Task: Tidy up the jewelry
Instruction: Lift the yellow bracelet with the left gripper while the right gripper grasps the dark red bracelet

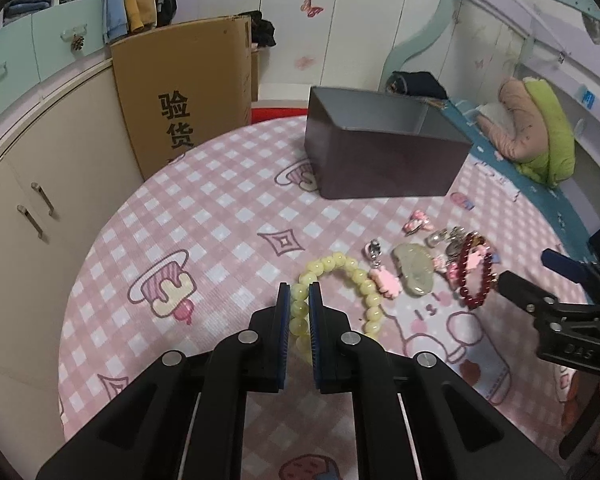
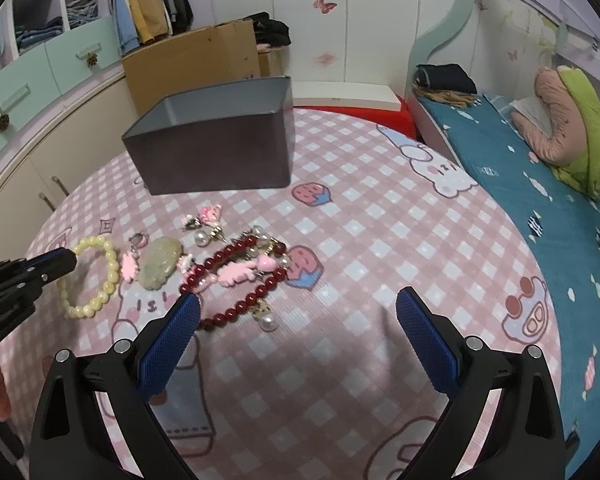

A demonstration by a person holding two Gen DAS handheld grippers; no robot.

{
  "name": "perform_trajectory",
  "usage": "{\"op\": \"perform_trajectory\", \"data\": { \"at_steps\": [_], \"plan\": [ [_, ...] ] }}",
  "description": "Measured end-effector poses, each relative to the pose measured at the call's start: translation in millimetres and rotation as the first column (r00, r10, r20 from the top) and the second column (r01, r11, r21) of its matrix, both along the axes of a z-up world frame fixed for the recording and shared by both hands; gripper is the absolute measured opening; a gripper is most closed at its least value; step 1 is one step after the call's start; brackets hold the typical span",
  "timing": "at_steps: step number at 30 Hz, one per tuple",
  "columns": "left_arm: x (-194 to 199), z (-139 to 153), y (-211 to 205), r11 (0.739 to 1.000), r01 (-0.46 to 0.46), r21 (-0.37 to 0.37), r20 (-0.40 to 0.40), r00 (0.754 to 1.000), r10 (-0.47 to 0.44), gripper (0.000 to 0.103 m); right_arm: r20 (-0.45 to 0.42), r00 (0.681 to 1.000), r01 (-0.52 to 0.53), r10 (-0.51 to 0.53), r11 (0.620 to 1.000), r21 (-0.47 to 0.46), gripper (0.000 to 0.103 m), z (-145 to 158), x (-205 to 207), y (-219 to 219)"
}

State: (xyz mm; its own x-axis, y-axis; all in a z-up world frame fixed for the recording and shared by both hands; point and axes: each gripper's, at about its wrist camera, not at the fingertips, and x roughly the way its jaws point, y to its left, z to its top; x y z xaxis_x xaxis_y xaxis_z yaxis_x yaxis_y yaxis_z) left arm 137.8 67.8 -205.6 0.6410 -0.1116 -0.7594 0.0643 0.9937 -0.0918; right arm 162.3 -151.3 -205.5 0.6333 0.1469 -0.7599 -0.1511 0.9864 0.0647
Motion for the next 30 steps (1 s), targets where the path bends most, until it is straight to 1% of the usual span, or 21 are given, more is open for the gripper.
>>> {"op": "perform_trajectory", "data": {
  "at_steps": [3,4,5,6,9,11,15,17,20,22,23,24,26,30],
  "plan": [
    [-4,4,1,1.000,0.004,-0.007,0.011,1.000,-0.004,0.008,0.014,1.000,-0.020,0.020,1.000,0.007,0.094,6,-3,6],
    [-5,5,1,1.000,0.008,-0.007,0.013,1.000,-0.007,0.008,0.017,0.999,-0.036,0.036,0.999,0.007,0.091,8,-5,11],
    [-7,6,1,1.000,0.008,-0.008,0.016,1.000,-0.008,0.008,0.014,0.999,-0.049,0.048,0.999,0.008,0.075,8,-5,15],
    [-8,6,2,1.000,0.010,-0.009,0.018,1.000,-0.010,0.008,0.008,0.998,-0.063,0.063,0.998,0.011,0.062,7,-6,20],
    [-14,7,3,1.000,0.017,-0.009,0.022,1.000,-0.017,0.008,-0.013,0.995,-0.098,0.098,0.995,0.004,0.054,1,-7,35],
    [-18,8,3,1.000,0.022,-0.012,0.023,0.999,-0.022,0.008,-0.021,0.993,-0.114,0.114,0.993,0.008,0.051,0,-8,42],
    [-23,6,5,0.999,0.030,-0.018,0.019,0.999,-0.029,0.008,-0.033,0.989,-0.147,0.147,0.989,0.006,0.038,-3,-10,54],
    [-23,5,5,0.999,0.030,-0.022,0.017,0.999,-0.030,0.008,-0.043,0.987,-0.154,0.154,0.988,0.004,0.034,-6,-8,57],
    [-23,4,6,0.999,0.037,-0.029,0.010,0.999,-0.037,0.008,-0.050,0.988,-0.150,0.149,0.989,-0.005,0.031,-12,-6,58],
    [-23,3,5,0.998,0.044,-0.033,0.008,0.999,-0.044,0.008,-0.053,0.988,-0.149,0.148,0.989,-0.006,0.025,-13,-5,57],
    [-23,2,4,0.998,0.047,-0.036,0.006,0.999,-0.046,0.008,-0.058,0.987,-0.153,0.152,0.988,-0.006,0.019,-14,-4,56],
    [-23,2,4,0.998,0.049,-0.040,0.006,0.999,-0.049,0.008,-0.064,0.985,-0.160,0.159,0.987,0.000,0.015,-15,-3,56],
    [-23,4,3,0.998,0.053,-0.047,0.009,0.999,-0.052,0.008,-0.065,0.983,-0.170,0.170,0.985,0.000,0.012,-15,-3,55],
    [-23,7,1,0.996,0.062,-0.062,0.017,0.998,-0.061,0.008,-0.060,0.982,-0.179,0.181,0.983,0.050,0.010,-10,-5,49]
  ]
}}
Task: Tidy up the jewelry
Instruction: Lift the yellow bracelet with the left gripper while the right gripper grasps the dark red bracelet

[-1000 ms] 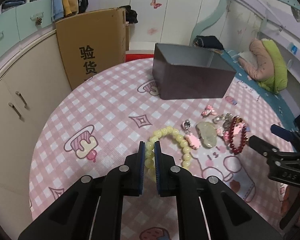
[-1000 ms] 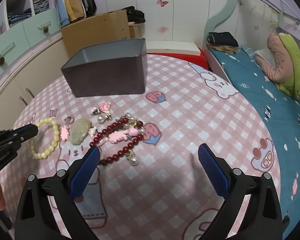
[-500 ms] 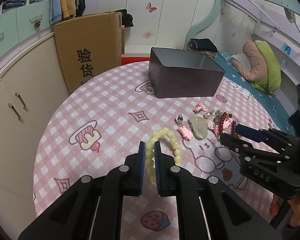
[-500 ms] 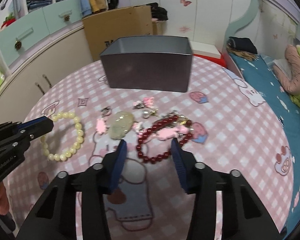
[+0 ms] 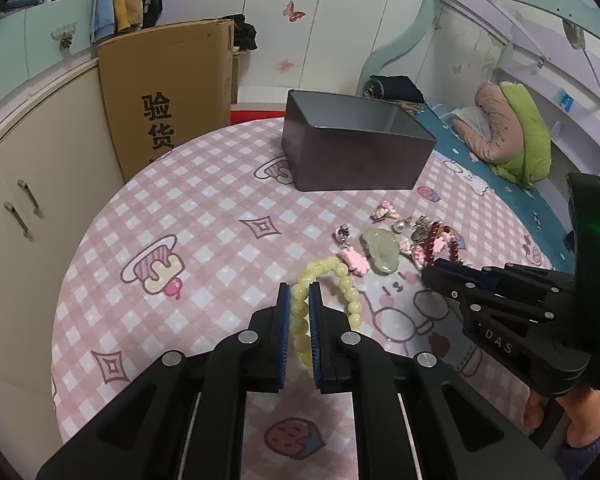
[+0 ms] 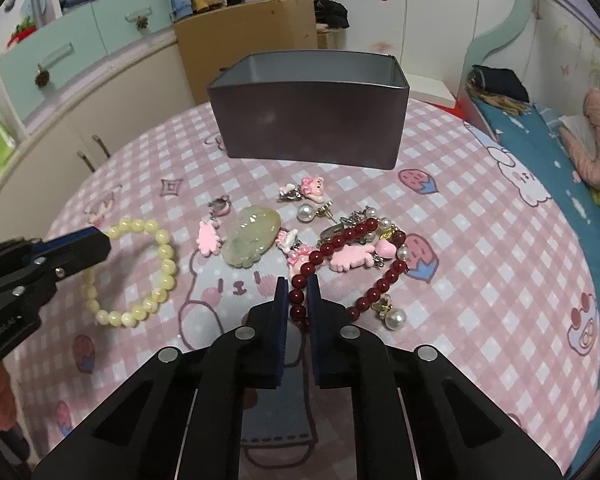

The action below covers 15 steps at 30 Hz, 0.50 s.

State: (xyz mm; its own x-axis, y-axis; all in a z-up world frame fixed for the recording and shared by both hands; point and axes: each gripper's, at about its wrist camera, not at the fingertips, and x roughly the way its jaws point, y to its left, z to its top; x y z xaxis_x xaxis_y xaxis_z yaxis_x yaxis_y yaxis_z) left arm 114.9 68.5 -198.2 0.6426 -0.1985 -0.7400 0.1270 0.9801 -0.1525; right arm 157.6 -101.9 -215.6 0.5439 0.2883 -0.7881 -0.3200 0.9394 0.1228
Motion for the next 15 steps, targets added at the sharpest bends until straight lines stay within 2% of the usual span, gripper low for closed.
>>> {"op": "perform_trajectory", "data": {
  "at_steps": [4,11,15],
  "plan": [
    [0,11,-5,0.999,0.033,-0.036,0.018,0.999,-0.032,0.008,0.022,1.000,0.003,-0.005,0.997,0.077,0.010,21,-5,-14],
    [4,47,-17,0.995,0.081,-0.063,0.099,0.992,-0.074,0.008,0.097,0.995,0.009,-0.027,0.984,0.177,0.010,70,-9,-41],
    [6,61,-22,0.995,0.093,-0.047,0.135,0.987,-0.086,0.008,0.082,0.996,0.019,-0.036,0.979,0.204,0.013,76,-3,-50]
  ]
}}
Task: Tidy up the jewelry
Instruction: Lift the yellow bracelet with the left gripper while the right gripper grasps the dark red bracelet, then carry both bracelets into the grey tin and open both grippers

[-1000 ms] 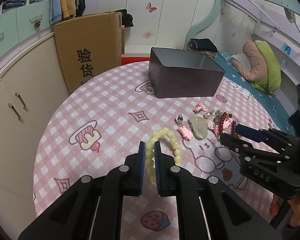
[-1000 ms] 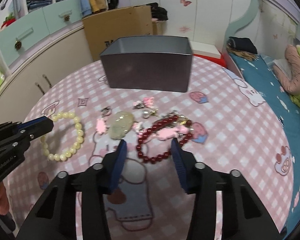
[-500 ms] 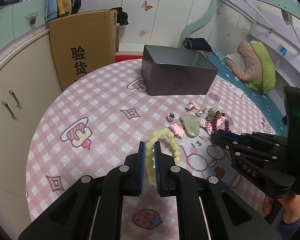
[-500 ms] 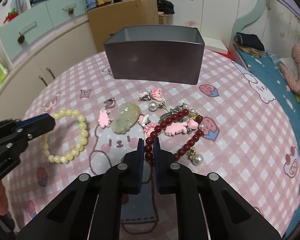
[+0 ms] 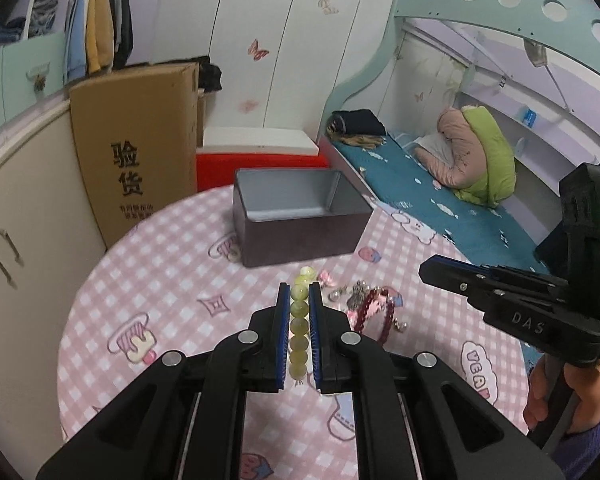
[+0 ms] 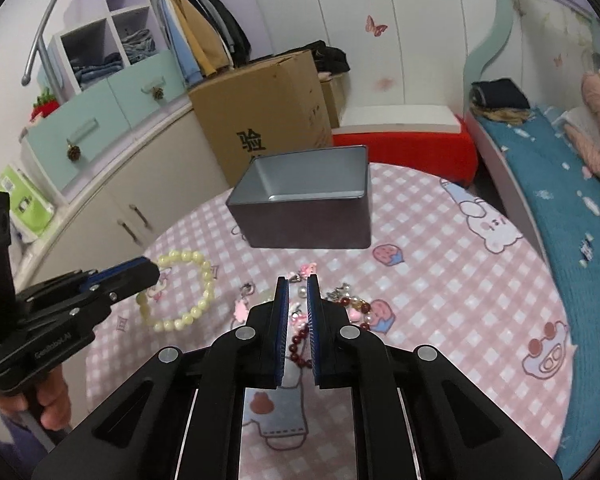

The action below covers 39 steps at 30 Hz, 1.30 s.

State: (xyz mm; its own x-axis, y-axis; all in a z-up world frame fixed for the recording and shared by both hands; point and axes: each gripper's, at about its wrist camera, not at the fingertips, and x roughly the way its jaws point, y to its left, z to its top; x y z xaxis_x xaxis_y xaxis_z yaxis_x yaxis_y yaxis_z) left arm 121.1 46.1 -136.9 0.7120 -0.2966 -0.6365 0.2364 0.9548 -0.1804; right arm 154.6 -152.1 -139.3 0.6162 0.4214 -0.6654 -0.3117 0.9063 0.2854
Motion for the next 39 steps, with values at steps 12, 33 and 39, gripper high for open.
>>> {"op": "perform_trajectory", "data": {
  "at_steps": [12,33,39],
  "plan": [
    [-7,-23,0,0.999,-0.019,0.027,-0.062,0.998,0.020,0.008,-0.126,0.992,-0.034,0.015,0.987,-0.154,0.013,-67,7,39],
    [-4,-23,1,1.000,0.012,-0.004,-0.061,0.998,-0.012,0.008,-0.094,0.995,-0.031,0.018,0.990,-0.137,0.008,-66,8,34],
    [1,-2,0,0.998,0.043,-0.044,-0.023,0.999,-0.044,0.008,-0.020,1.000,-0.024,0.023,0.999,-0.049,0.008,-24,2,17]
  ]
}}
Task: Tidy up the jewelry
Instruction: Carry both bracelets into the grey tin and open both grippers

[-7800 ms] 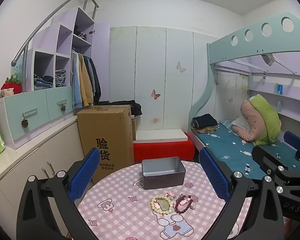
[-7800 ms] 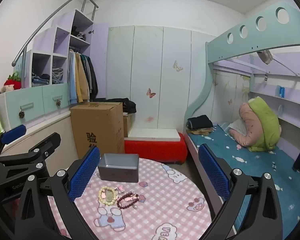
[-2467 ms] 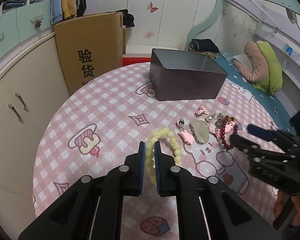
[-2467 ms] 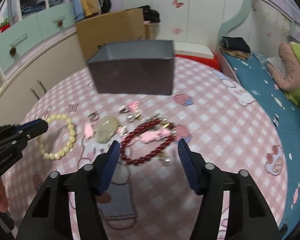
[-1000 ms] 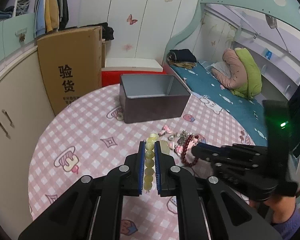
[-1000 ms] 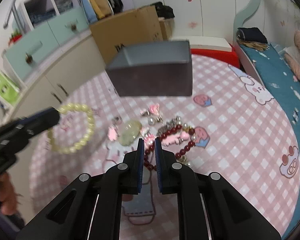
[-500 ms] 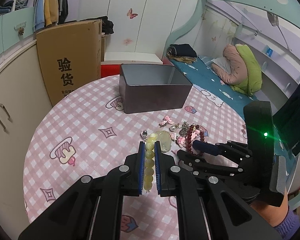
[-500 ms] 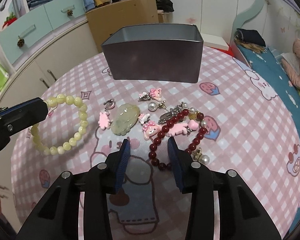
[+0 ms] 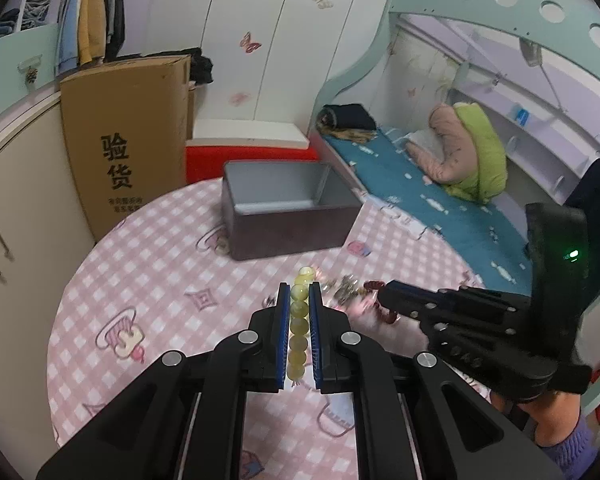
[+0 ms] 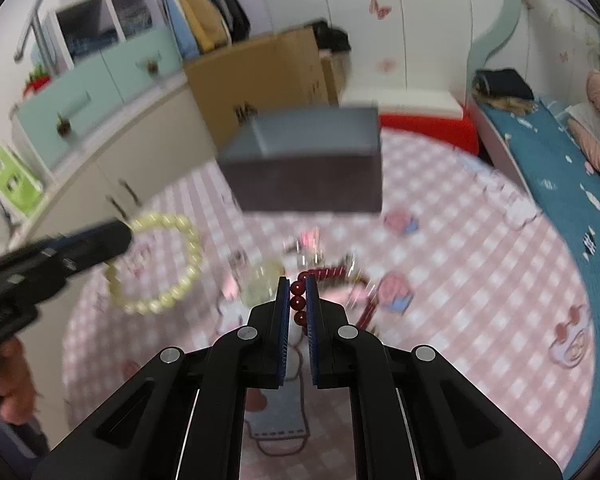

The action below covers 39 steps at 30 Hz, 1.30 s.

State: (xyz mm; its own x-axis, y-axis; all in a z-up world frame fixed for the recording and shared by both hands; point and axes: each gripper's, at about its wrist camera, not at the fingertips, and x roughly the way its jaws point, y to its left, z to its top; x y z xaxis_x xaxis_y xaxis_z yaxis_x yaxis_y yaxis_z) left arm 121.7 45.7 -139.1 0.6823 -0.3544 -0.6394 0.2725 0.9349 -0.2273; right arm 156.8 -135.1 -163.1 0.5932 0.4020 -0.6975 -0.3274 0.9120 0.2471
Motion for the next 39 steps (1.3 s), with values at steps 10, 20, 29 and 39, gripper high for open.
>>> {"op": "perform_trajectory", "data": {
  "at_steps": [10,20,29,39],
  "plan": [
    [25,49,-7,0.998,0.048,-0.035,0.086,0.995,-0.045,0.008,0.103,0.995,-0.003,-0.009,0.994,0.108,0.009,58,20,-22],
    [97,72,-18,0.999,0.037,-0.012,0.090,0.995,-0.036,0.008,0.154,0.988,0.005,-0.024,0.992,0.123,0.009,89,85,-12],
    [158,2,-18,0.999,-0.017,0.042,-0.097,0.995,0.021,0.008,0.058,0.998,0.013,-0.017,0.998,0.060,0.009,37,135,15],
    [172,-29,-15,0.996,-0.045,0.079,-0.162,0.985,0.057,0.008,-0.010,1.000,0.030,-0.029,0.999,0.029,0.009,-2,147,18]
  ]
}}
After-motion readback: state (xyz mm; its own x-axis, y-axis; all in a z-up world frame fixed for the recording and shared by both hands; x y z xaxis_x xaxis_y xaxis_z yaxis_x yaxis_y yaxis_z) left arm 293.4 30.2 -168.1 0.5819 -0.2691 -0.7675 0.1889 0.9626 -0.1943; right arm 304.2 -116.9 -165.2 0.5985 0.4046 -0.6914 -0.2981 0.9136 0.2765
